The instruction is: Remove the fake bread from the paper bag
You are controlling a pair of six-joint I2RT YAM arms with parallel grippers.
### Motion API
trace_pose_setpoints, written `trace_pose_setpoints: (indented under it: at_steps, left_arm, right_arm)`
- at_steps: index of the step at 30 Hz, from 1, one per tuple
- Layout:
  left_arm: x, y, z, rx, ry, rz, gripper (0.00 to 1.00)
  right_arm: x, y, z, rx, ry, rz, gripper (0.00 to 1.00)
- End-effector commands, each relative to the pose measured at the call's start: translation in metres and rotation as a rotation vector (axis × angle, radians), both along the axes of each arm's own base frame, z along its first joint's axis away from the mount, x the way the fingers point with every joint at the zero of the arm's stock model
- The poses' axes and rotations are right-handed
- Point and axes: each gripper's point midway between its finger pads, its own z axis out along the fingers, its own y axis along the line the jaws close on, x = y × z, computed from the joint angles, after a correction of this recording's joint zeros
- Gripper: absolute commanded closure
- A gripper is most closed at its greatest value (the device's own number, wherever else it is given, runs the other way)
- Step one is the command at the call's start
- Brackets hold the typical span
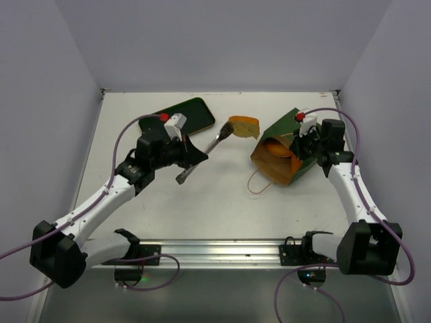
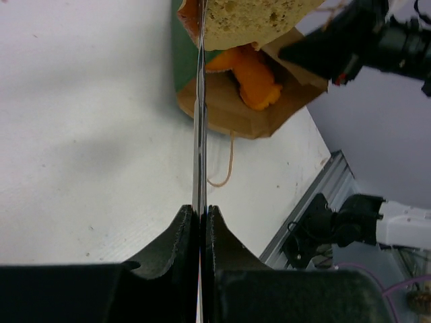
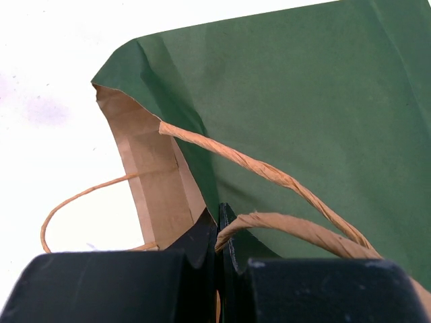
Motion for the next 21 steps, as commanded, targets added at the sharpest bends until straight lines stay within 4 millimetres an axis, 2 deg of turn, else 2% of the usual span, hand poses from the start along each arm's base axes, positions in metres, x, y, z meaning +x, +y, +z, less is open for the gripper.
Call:
trace_pose_setpoints:
  at_steps: [1,3,4,6,9,10,13,15,16,18,19,20,21]
  left_arm:
    - [0.042,0.016,0.025,-0.06,0.043,0.144,1.0]
    - [0.067,0.032,0.028,-0.094,0.08,0.236,1.0]
    - [0.079,0.036,0.017,-0.099,0.122,0.263,1.0]
    - [0.099,0.05,0.014,-0.15,0.176,0.325,1.0]
    - [0.129,0.064,-0.005,-0.206,0.272,0.398,1.0]
    - [0.142,0.066,-0.017,-0.203,0.318,0.421,1.0]
    - [0.162,0.073,-0.035,-0.24,0.411,0.472,1.0]
    - [0.176,0.08,-0.039,-0.244,0.419,0.518,1.0]
    - [0.183,0.082,-0.052,-0.229,0.45,0.538,1.0]
    - [0.198,0.09,-0.055,-0.234,0.469,0.574,1.0]
    - [0.204,0.094,-0.069,-0.229,0.504,0.596,1.0]
    - [0.207,0.096,-0.072,-0.225,0.532,0.606,1.0]
    - [0.211,0.1,-0.085,-0.22,0.563,0.622,1.0]
  right_arm:
    - [0.004,0.001,0.019,0.02,-0.073,0.002,1.0]
    - [0.004,0.001,0.019,0.02,-0.074,0.003,1.0]
    - [0.003,0.002,0.02,0.022,-0.075,0.004,1.0]
    - [0.003,0.002,0.021,0.023,-0.08,0.005,1.0]
    - [0.003,0.002,0.023,0.028,-0.084,0.005,1.0]
    - [0.003,0.003,0.023,0.03,-0.085,0.008,1.0]
    - [0.002,0.003,0.023,0.031,-0.085,0.01,1.0]
    - [0.003,0.003,0.022,0.03,-0.086,0.011,1.0]
    - [0.003,0.003,0.022,0.032,-0.086,0.012,1.0]
    - [0.002,0.003,0.022,0.033,-0.084,0.013,1.0]
    - [0.003,0.003,0.022,0.032,-0.086,0.014,1.0]
    - [0.002,0.003,0.022,0.032,-0.086,0.014,1.0]
    - [0.002,0.004,0.021,0.033,-0.085,0.015,1.0]
